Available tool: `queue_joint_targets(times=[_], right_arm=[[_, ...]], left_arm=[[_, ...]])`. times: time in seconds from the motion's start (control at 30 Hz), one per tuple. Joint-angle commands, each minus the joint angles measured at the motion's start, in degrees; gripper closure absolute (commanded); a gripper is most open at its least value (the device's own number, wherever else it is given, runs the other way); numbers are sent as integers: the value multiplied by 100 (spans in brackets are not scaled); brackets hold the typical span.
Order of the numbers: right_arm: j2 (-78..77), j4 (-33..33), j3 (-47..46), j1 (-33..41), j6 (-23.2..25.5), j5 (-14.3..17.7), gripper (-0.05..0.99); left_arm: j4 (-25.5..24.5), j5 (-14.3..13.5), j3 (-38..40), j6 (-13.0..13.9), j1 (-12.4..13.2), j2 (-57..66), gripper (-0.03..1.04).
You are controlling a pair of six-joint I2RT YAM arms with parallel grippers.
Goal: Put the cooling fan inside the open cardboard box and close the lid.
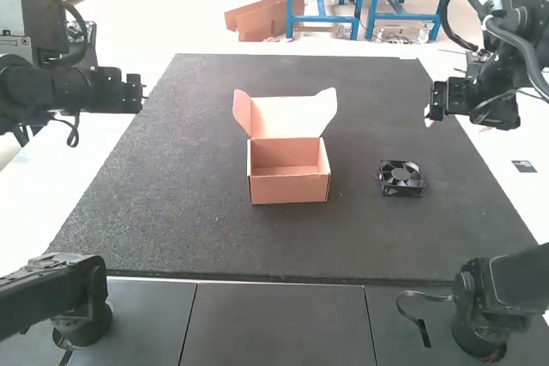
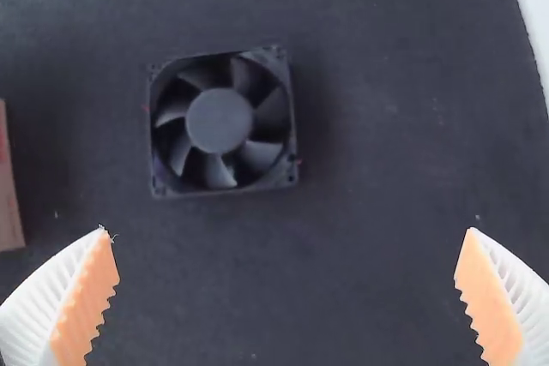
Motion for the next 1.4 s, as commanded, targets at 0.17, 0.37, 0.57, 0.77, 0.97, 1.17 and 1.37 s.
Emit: queue_joint_targets(times=[0.17,0.37,0.57,0.77,0.97,1.17,1.37], right_arm=[[651,108,-461,-661,-828,-378,3],[1372,618,-505,-802,-1083,-378,3],[2286,1022,-189,-819,-1083,-405,3],[3015,1172,268,-828,-951,-695,3],[3446,1172,585,-793,-933,-748,3],[3683,1180,655,-810,-942,-730,3],[3885,1189,716,-828,-942,-712,3]], left_arm=[[88,-8,189,40,-384,257,4],[124,1,251,-74,-375,468,4],[255,1,313,-241,-402,618,4],[352,1,365,-285,-411,653,4],[343,1,444,-276,-411,671,4],[361,1,471,-267,-411,706,4],[361,1,488,-267,-411,715,4]])
